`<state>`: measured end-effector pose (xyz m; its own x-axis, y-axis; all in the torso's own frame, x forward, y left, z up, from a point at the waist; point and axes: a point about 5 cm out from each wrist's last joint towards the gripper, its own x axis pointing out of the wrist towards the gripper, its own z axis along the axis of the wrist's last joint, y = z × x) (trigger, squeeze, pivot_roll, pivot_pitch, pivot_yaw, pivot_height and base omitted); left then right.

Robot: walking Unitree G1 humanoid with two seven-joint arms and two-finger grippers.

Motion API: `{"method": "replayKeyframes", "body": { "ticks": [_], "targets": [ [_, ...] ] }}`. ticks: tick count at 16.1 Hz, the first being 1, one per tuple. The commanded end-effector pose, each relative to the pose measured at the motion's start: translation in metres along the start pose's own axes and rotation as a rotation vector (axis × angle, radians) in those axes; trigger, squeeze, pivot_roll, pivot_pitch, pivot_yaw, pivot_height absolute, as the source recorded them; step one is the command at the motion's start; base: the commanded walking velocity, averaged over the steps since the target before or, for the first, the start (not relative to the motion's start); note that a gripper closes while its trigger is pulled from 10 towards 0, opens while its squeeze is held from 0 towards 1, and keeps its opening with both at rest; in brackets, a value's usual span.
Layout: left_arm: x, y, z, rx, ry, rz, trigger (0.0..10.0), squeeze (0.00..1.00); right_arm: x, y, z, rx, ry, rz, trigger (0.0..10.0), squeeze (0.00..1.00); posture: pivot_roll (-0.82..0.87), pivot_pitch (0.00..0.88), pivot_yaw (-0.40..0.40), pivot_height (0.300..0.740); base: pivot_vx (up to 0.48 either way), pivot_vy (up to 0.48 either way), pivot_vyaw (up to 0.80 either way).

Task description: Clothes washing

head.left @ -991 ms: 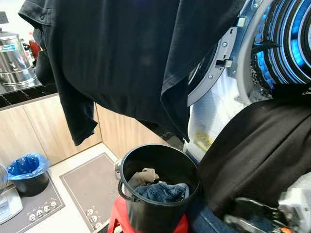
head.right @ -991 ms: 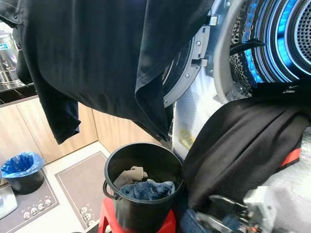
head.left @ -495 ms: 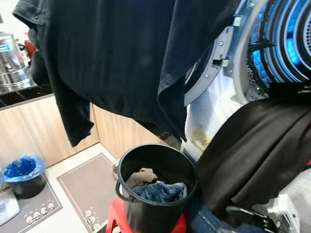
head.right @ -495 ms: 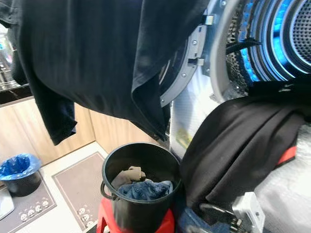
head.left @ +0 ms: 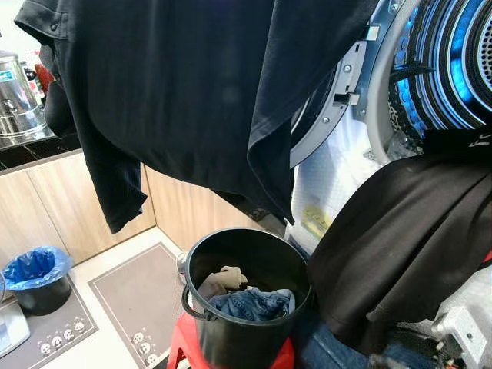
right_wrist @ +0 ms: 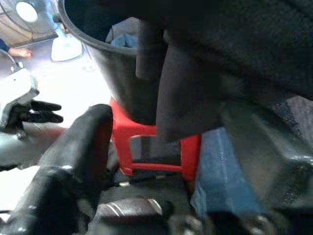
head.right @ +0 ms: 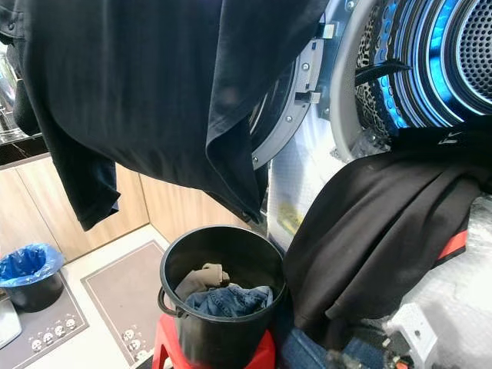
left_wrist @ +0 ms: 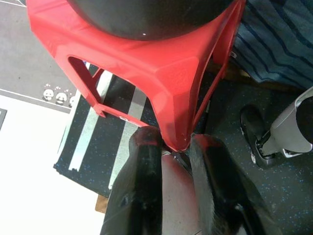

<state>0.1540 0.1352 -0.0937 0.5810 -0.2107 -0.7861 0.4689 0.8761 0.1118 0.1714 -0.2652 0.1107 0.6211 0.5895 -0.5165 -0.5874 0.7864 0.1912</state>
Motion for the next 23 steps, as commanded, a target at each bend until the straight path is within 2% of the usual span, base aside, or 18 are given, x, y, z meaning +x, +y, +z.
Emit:
{"method": "replayKeyframes", "body": {
  "ticks": [1, 4, 9, 15, 18, 19, 21, 22, 23],
  "targets": [
    [-0.004, -0.003, -0.016, 0.0, 0.073, -0.014, 10.0, 0.0, -0.001, -0.005, 0.004, -0.007, -0.032, -0.041, 10.0, 0.0, -0.08, 0.017, -0.042, 0.74, 0.0, 0.0, 0.0],
    [-0.004, -0.002, -0.016, 0.002, 0.07, -0.012, 10.0, 0.0, 0.009, -0.006, 0.014, 0.033, -0.122, -0.088, 10.0, 0.0, -0.08, 0.016, -0.04, 0.74, 0.0, 0.0, 0.0],
    [-0.003, -0.001, -0.014, 0.001, 0.066, -0.009, 10.0, 0.0, 0.023, 0.005, 0.017, 0.06, -0.171, -0.098, 10.0, 0.0, -0.08, 0.019, -0.04, 0.74, 0.0, 0.0, 0.0],
    [-0.005, -0.001, -0.017, -0.005, 0.073, -0.004, 10.0, 0.0, 0.047, 0.022, 0.024, 0.177, -0.263, -0.12, 10.0, 0.0, -0.06, 0.019, -0.046, 0.74, 0.0, 0.0, 0.0],
    [-0.005, -0.001, -0.017, -0.006, 0.072, -0.003, 10.0, 0.0, 0.058, 0.024, 0.026, 0.212, -0.284, -0.199, 10.0, 0.0, -0.06, 0.018, -0.046, 0.74, 0.0, 0.0, 0.0],
    [-0.005, -0.001, -0.017, -0.006, 0.072, -0.003, 10.0, 0.0, 0.065, 0.024, 0.025, 0.275, -0.303, -0.246, 10.0, 0.0, -0.06, 0.017, -0.047, 0.74, 0.0, 0.0, 0.0],
    [-0.005, -0.001, -0.017, -0.007, 0.072, -0.002, 10.0, 0.0, 0.074, 0.026, 0.022, 0.31, -0.312, -0.297, 9.6, 0.0, -0.06, 0.016, -0.047, 0.74, 0.0, 0.0, 0.0],
    [-0.005, -0.001, -0.018, -0.007, 0.072, -0.002, 10.0, 0.0, 0.077, 0.026, 0.021, 0.327, -0.32, -0.326, 9.9, 0.0, -0.05, 0.015, -0.047, 0.74, 0.0, 0.0, 0.0],
    [-0.006, -0.002, -0.019, -0.009, 0.076, -0.004, 10.0, 0.0, 0.082, 0.03, 0.023, 0.394, -0.355, -0.332, 10.0, 0.0, -0.05, 0.013, -0.048, 0.74, 0.0, 0.0, 0.0]
  ]
}}
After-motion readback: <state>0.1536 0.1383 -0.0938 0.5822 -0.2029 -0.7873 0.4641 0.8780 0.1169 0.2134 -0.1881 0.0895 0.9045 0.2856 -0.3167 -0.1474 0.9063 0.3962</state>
